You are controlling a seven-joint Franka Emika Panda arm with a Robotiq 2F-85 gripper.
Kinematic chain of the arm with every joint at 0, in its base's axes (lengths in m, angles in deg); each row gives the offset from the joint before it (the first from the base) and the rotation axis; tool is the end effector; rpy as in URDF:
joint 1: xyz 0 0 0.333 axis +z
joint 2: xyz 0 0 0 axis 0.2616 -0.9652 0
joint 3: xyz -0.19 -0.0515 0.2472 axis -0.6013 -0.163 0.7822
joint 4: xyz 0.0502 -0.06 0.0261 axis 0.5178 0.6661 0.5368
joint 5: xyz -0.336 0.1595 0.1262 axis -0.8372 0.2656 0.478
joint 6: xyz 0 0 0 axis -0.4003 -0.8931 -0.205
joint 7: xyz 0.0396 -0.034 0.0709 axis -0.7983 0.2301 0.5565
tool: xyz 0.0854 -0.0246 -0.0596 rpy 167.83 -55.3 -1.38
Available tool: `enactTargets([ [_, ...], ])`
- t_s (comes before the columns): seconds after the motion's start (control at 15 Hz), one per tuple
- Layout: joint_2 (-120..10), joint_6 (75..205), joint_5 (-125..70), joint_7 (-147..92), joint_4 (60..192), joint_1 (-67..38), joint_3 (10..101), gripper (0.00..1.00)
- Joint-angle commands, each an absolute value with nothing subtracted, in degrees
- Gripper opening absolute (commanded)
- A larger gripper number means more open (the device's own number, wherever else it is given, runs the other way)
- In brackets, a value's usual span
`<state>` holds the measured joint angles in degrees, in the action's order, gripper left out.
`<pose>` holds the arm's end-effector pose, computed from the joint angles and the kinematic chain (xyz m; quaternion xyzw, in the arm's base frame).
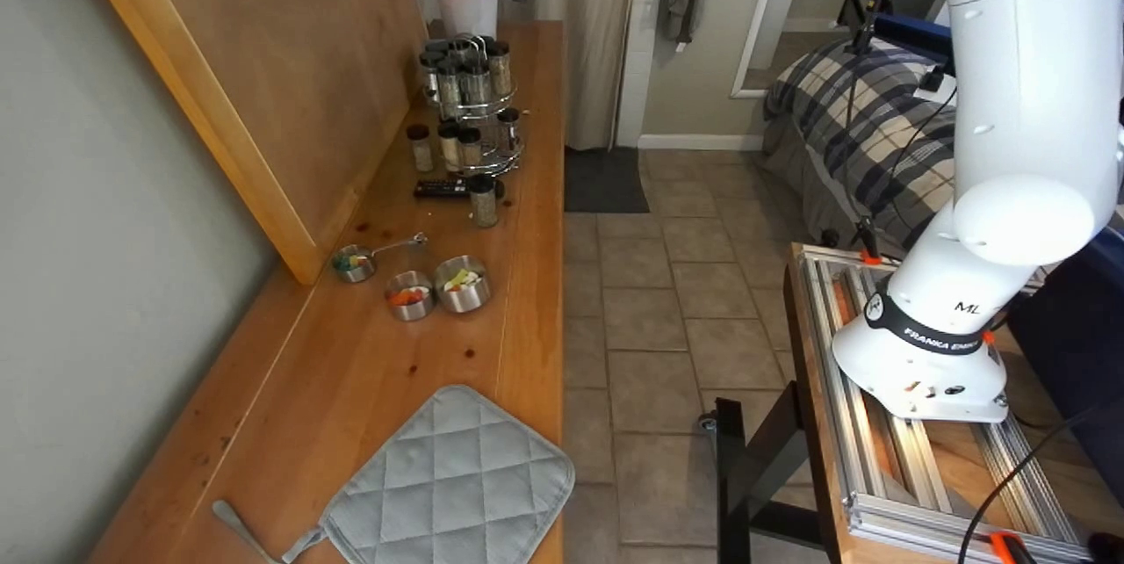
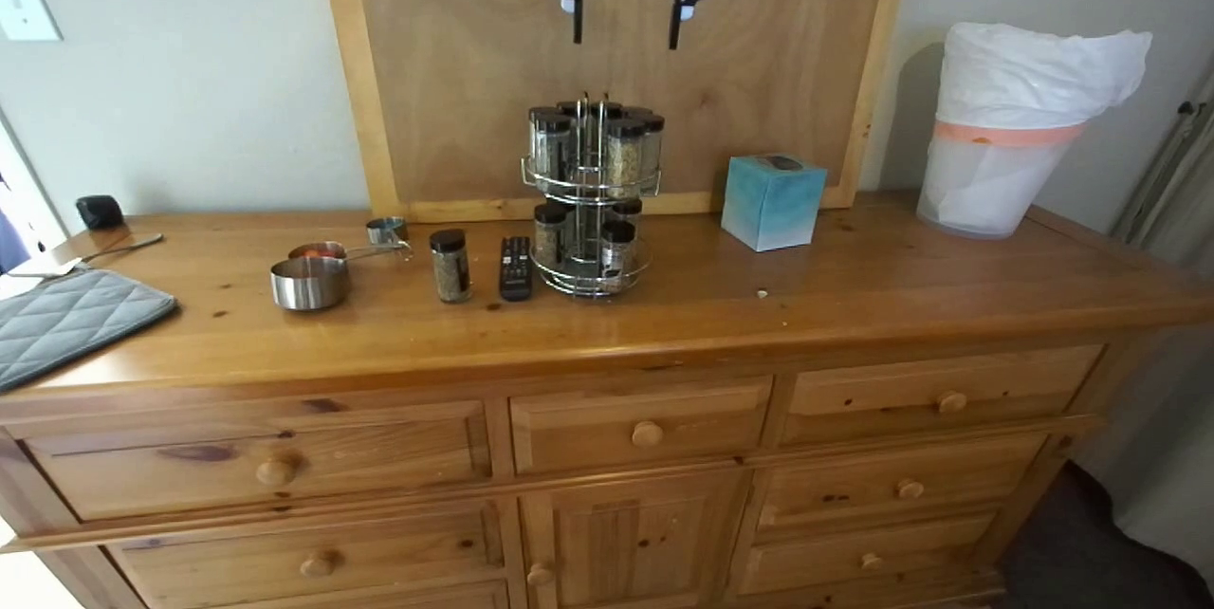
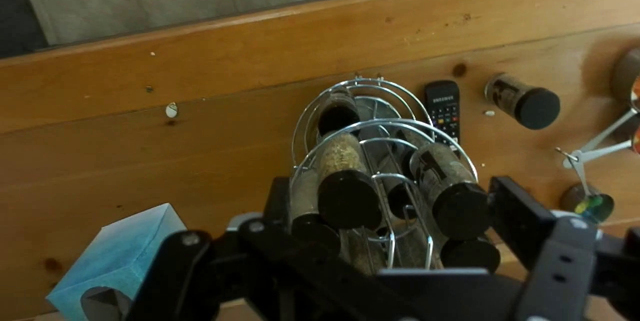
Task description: Move the seasoning rack to the left, pick up the container on the left and put it on the bottom compartment of the seasoning rack
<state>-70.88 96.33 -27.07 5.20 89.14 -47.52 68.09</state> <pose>0.6350 -0.3225 0.5520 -0.9993 -0.0221 -0.0315 0.0007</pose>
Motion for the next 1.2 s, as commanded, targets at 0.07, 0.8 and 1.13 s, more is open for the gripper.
enactTargets([
  [0.07, -60.7, 103.7, -32.1, 6.3, 105.5, -45.1, 68.6, 1.0],
  [0.8, -56.1, 108.4, -24.3, 9.2, 112.9, -40.8, 64.2, 1.0],
  [1.13, -56.6, 110.7, -25.4, 8.9, 113.7, -39.4, 63.3, 1.0],
])
